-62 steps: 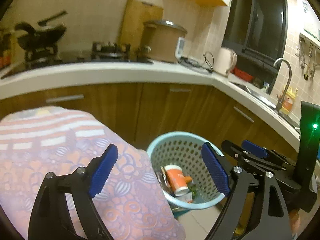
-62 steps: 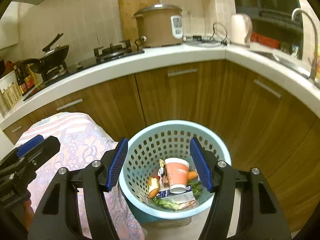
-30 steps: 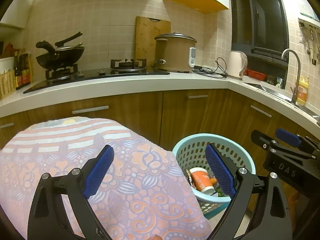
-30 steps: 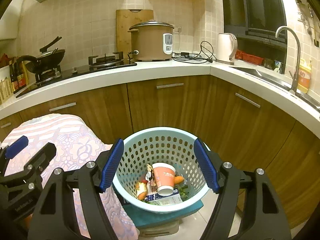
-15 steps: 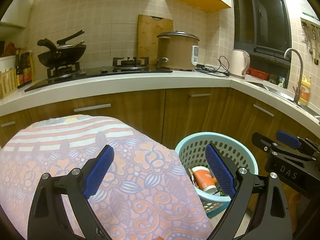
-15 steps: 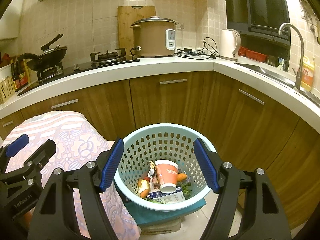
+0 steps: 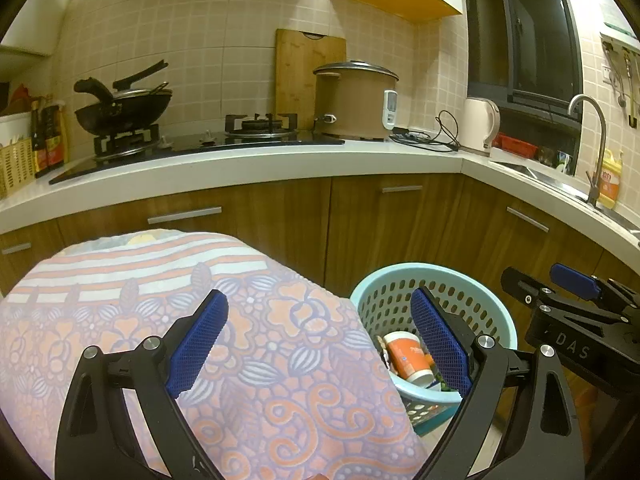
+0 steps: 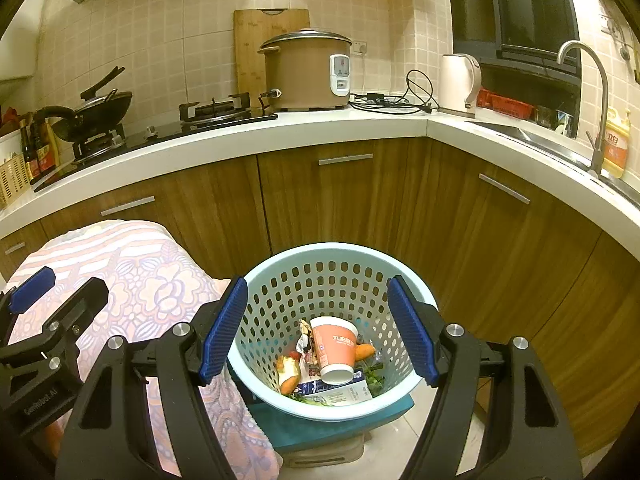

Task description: Collect trash

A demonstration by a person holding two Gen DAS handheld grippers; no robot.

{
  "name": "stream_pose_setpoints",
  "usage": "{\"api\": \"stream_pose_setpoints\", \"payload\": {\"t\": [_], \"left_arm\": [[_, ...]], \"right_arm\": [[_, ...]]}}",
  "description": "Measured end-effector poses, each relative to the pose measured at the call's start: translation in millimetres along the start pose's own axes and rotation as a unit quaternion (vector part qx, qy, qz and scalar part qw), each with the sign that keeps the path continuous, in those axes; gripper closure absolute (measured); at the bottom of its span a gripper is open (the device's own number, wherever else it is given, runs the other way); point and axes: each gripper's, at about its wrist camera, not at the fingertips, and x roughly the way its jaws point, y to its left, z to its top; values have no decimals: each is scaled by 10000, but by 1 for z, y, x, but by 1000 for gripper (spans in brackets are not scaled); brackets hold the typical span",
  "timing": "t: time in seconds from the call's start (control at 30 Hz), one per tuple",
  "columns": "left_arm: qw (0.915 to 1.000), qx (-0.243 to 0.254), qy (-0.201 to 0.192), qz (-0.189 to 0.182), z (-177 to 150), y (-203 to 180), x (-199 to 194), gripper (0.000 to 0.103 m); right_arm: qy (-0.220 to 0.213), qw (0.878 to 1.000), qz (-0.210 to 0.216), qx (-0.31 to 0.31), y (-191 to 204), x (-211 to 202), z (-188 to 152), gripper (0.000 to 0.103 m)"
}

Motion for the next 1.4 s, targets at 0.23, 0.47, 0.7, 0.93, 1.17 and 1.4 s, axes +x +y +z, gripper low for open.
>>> {"api": "stream_pose_setpoints", "payload": {"t": [0.23, 0.47, 0.7, 0.93, 1.17, 1.4], "left_arm": [[10000, -1, 2, -11, 0, 0, 0, 13], [10000, -26, 7, -30, 0, 0, -1, 13], [10000, -31, 10, -20, 0, 0, -1, 13], [10000, -36, 19, -13, 0, -1, -2, 13], [10000, -35, 20, -12, 0, -1, -2, 13], [10000, -28, 20, -5, 0, -1, -2, 13]], "right_arm": [[3, 10000, -16, 4, 0, 0, -1, 35], [15, 10000, 1, 15, 0, 1, -1, 34], [30, 10000, 2, 15, 0, 2, -1, 35], [38, 10000, 9, 13, -1, 2, -2, 35], [45, 10000, 17, 8, 0, 3, -2, 35], [48, 10000, 15, 8, 0, 2, -1, 35]]}}
